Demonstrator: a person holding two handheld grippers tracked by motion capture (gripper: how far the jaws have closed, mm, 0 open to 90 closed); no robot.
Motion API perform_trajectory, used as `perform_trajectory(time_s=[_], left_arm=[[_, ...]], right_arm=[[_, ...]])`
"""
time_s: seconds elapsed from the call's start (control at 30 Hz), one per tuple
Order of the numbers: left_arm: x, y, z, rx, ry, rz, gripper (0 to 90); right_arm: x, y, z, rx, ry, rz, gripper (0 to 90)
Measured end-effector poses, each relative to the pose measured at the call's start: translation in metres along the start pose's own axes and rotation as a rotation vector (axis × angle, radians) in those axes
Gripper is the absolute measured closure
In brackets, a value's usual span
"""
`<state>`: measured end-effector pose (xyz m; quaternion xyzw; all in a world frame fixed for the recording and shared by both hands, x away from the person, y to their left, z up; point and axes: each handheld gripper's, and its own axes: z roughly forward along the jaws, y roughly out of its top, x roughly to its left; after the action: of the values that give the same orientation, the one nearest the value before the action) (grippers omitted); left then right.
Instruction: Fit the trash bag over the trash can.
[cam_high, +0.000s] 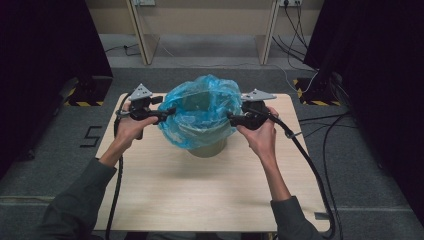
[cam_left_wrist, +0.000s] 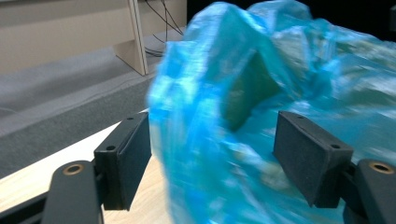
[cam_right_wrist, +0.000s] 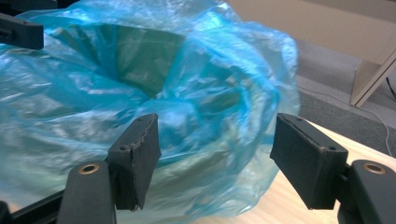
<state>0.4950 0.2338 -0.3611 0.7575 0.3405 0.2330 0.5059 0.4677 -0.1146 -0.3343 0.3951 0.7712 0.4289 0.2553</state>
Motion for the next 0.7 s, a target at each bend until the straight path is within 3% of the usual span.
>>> perform_trajectory(time_s=[0.13,0.23,0.3,0.4,0.47,0.53,0.63,0.7], left_arm=[[-0.014,-0.002,-0.004,-0.006,0.011,0.01,27.1],[-0.023,-0.001,-0.005,-0.002,0.027,0.015,27.1],[-0.028,0.0,-0.006,0.007,0.009,0.007,27.0],[-0.034,0.001,-0.007,0.008,0.016,0.017,25.7],[-0.034,0.003,-0.01,-0.002,0.025,0.014,24.5],[-0.029,0.007,-0.014,-0.014,0.036,0.016,24.3],[-0.022,0.012,-0.015,-0.021,0.055,0.009,24.3],[-0.012,0.019,-0.01,-0.011,0.054,0.006,24.4]], right_arm=[[-0.002,-0.001,0.005,0.031,-0.026,0.003,32.5],[-0.012,-0.001,0.011,0.027,-0.027,0.036,33.2],[-0.022,0.001,0.018,0.019,-0.041,0.039,33.9],[-0.036,0.006,0.028,0.022,-0.028,0.055,33.9],[-0.045,0.01,0.034,0.024,-0.017,0.076,33.5],[-0.045,0.013,0.032,0.018,-0.033,0.067,33.4],[-0.039,0.015,0.025,-0.007,-0.032,0.047,33.4],[-0.026,0.017,0.017,-0.021,-0.014,0.03,33.4]])
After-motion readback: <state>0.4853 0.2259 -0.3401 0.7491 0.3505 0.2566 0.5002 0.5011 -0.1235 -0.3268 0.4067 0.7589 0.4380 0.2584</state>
